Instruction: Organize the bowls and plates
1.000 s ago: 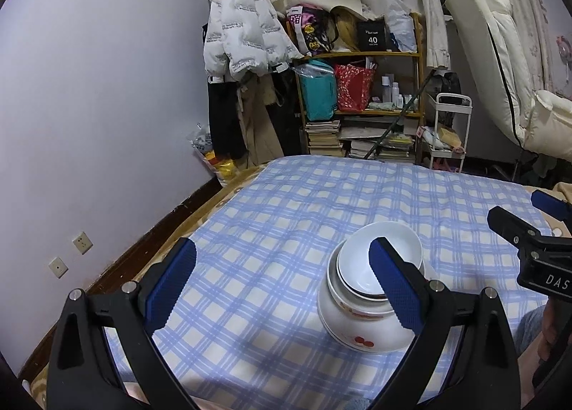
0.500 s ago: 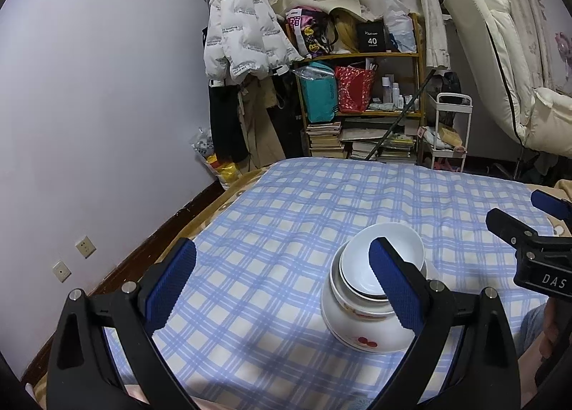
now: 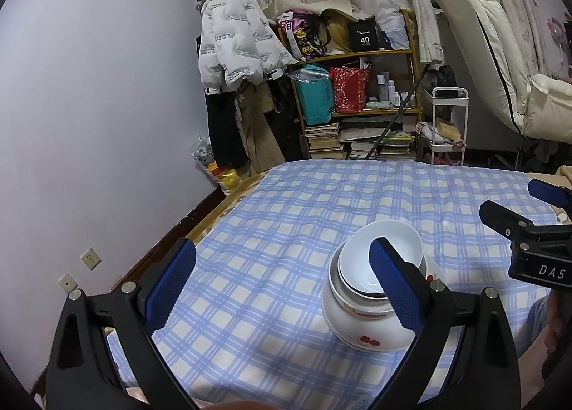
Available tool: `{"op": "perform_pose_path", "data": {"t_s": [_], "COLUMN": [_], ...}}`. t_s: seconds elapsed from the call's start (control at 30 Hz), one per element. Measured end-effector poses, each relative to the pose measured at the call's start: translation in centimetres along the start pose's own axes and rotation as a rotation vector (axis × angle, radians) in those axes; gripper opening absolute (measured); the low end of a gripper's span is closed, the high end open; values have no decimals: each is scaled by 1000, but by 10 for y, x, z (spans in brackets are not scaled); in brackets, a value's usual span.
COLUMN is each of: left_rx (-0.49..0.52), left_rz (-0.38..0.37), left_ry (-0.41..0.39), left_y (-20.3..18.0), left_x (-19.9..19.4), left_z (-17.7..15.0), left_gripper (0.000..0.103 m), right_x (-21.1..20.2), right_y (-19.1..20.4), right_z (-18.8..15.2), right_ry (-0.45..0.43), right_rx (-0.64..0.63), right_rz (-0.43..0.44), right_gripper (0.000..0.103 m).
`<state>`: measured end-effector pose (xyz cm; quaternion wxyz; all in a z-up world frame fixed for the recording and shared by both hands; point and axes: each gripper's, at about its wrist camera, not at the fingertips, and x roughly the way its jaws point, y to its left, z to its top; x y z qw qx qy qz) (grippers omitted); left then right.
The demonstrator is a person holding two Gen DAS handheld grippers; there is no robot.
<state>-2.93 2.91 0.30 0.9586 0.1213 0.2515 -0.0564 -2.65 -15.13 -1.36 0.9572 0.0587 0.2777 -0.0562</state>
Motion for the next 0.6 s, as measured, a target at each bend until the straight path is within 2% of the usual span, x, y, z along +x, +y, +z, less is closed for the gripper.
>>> {"op": "perform_pose_path", "data": {"t_s": [0.6], "left_rx": [-25], "left_rz": [-24], "left_ry": [26], "left_y": [2], "left_x": [2], "left_z": [1], "left_gripper": [97], "right_x": [0], "right_y": [0], "right_z": [1], "right_ry": [1], "right_rx": [-2], "right_rz": [-2], "right_gripper": [103]}}
